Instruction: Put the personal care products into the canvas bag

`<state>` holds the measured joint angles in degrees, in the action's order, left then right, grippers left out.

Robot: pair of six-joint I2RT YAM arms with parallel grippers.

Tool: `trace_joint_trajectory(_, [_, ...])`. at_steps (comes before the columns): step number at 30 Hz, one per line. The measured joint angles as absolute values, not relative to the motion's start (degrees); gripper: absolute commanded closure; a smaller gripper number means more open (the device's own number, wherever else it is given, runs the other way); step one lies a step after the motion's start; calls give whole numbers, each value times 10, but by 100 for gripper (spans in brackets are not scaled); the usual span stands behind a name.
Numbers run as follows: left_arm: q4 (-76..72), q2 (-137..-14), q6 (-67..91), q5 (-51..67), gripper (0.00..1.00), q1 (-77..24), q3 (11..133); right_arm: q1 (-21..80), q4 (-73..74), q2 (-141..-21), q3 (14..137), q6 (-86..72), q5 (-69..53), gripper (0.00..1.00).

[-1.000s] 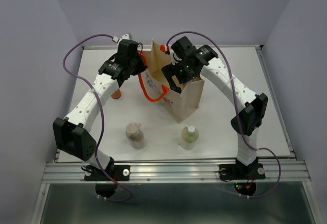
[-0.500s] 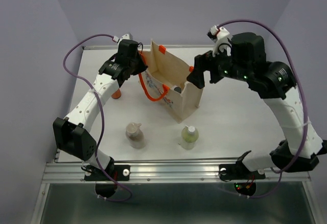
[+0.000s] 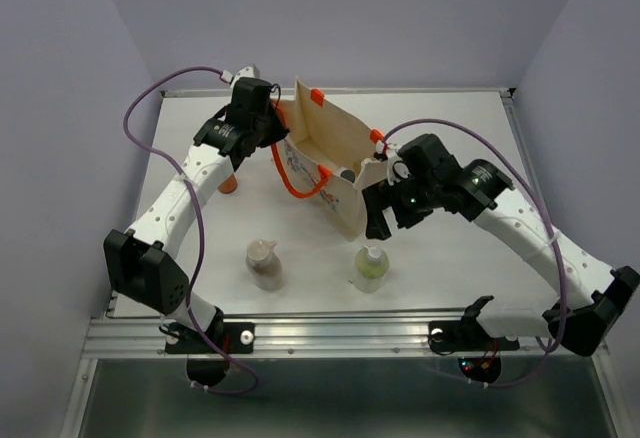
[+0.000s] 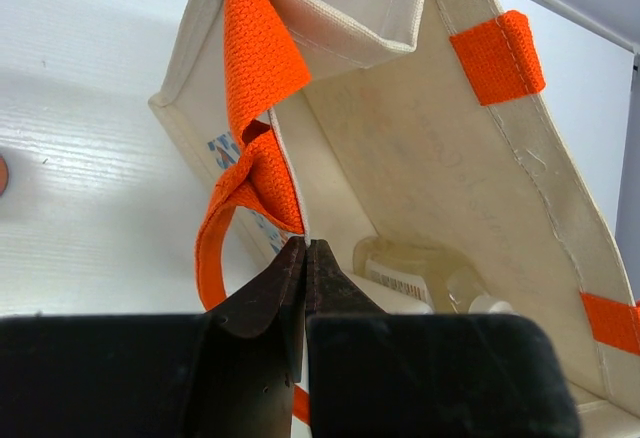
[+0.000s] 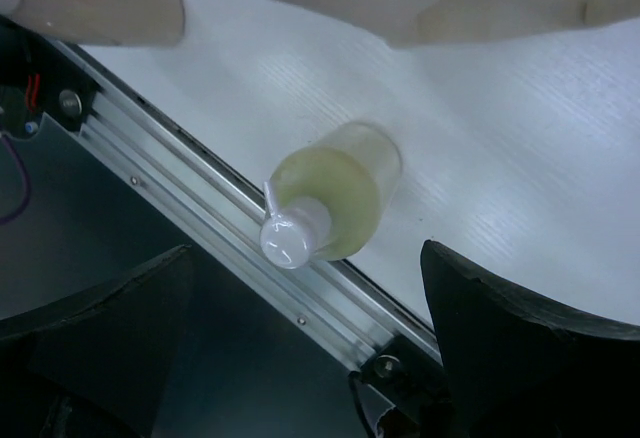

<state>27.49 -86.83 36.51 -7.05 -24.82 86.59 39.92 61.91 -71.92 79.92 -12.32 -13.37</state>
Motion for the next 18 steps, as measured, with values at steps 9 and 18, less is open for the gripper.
trace_joint_trajectory(9, [276, -868, 365, -77, 100, -251, 866, 521, 564, -704, 713, -164, -74, 0])
trace_joint_trajectory(18, [277, -868, 365, -80, 100, -251, 866, 576, 543, -755, 651, -196, 12, 0])
